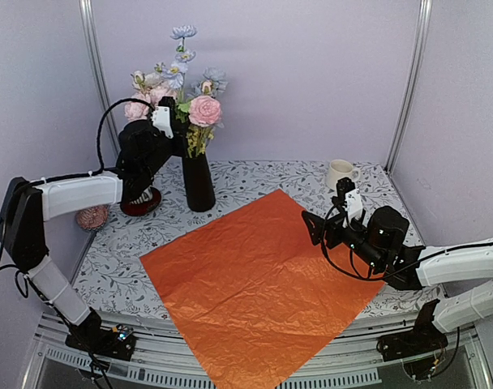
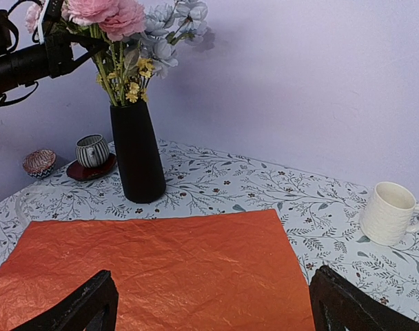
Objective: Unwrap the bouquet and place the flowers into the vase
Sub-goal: Place the fake flower in the vase.
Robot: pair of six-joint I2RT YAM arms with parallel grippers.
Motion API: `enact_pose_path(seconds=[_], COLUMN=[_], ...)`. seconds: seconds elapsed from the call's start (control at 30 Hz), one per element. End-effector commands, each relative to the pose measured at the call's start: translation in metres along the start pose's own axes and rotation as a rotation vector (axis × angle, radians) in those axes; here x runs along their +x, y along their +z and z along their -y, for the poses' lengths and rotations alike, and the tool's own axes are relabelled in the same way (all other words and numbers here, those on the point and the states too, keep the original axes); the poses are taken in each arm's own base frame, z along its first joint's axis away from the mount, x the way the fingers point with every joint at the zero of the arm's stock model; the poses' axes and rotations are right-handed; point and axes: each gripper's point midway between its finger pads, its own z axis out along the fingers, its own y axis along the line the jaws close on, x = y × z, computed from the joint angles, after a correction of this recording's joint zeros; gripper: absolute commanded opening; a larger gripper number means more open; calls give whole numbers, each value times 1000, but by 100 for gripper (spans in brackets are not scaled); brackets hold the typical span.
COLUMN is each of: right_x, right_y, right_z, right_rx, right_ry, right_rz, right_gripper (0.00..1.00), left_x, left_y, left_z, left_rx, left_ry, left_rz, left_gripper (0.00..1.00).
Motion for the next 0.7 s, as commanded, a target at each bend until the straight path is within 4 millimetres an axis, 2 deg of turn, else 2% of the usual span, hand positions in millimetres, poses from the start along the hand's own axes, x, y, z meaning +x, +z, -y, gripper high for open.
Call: enact_pose_path(seconds=[0.0,0.07,0.13,0.17,0.23,0.33,0.47,0.67], right_x=[0,0,0,0,-2,-2,-2,-1], right_y=[3,3,3,3,3,2,2,2], right_z=[0,0,0,0,1,1,1,0], right_rx=[-4,-4,-4,-3,-2,1,-1,-6], right_ry=[-5,-5,-5,-5,-5,-5,-4,-4], right_rz=[4,2,3,4,7,7,8,5], right_gripper=[99,99,99,99,99,99,99,99], left_x=[37,36,31,30,24,22,18,22], left_y=[5,4,3,2,-2,-9,-19,-34], left_z=[3,4,5,5,4,5,6,9], left_rx=[28,30,39,43,41,47,61,89], left_ry=[-21,-21,-23,-27,-40,-61,-87,-103], left_rz=[-128,-132,-129,-129,-130,-133,-129,-151], left_gripper=[0,0,4,7,21,31,37,38])
